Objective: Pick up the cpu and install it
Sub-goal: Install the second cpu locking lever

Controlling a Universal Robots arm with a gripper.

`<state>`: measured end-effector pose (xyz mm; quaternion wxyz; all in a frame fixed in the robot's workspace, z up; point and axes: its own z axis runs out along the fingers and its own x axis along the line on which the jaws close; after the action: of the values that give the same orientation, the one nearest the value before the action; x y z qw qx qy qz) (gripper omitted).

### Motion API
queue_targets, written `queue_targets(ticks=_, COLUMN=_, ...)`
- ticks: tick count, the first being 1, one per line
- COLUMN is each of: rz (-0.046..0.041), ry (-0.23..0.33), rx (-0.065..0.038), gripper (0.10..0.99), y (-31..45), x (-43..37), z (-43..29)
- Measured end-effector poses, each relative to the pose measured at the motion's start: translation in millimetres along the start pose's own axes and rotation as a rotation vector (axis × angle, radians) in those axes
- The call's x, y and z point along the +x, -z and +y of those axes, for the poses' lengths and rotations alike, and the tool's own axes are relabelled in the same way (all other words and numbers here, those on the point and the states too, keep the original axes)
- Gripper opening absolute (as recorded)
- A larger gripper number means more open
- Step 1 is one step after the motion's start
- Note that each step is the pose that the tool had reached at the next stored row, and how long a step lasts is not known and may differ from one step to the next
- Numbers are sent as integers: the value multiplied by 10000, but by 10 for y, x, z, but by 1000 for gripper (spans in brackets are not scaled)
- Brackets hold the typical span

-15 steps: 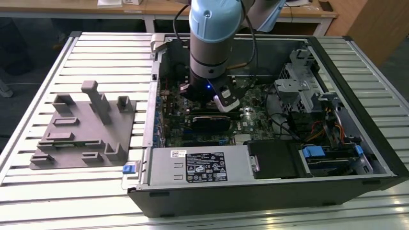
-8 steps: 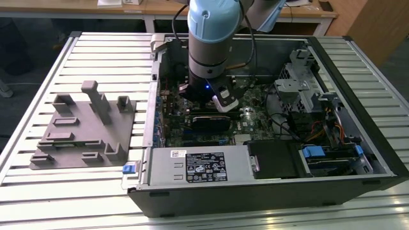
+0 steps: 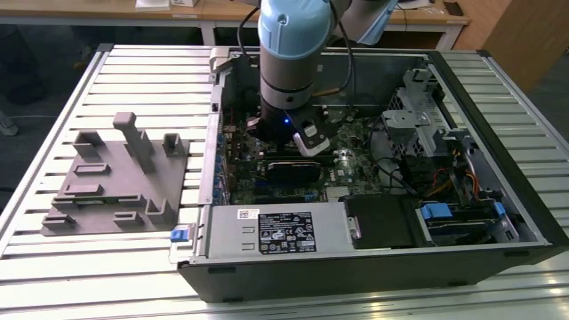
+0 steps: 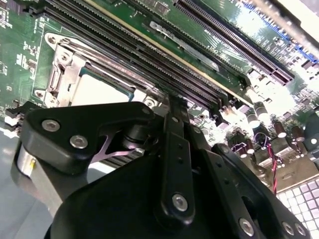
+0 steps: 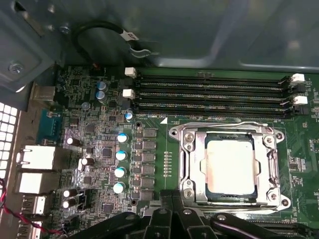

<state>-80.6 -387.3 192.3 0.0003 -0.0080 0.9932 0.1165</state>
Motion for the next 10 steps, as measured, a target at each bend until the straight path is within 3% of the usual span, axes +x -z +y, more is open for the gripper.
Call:
queue_targets(ticks=6, rz=-1, ry=0, rx=0, gripper=106, y=0, x=6, z=2)
queue_targets(ticks=10, rz=-2, ry=0, rx=-7, gripper=106, y=67, x=6, z=18)
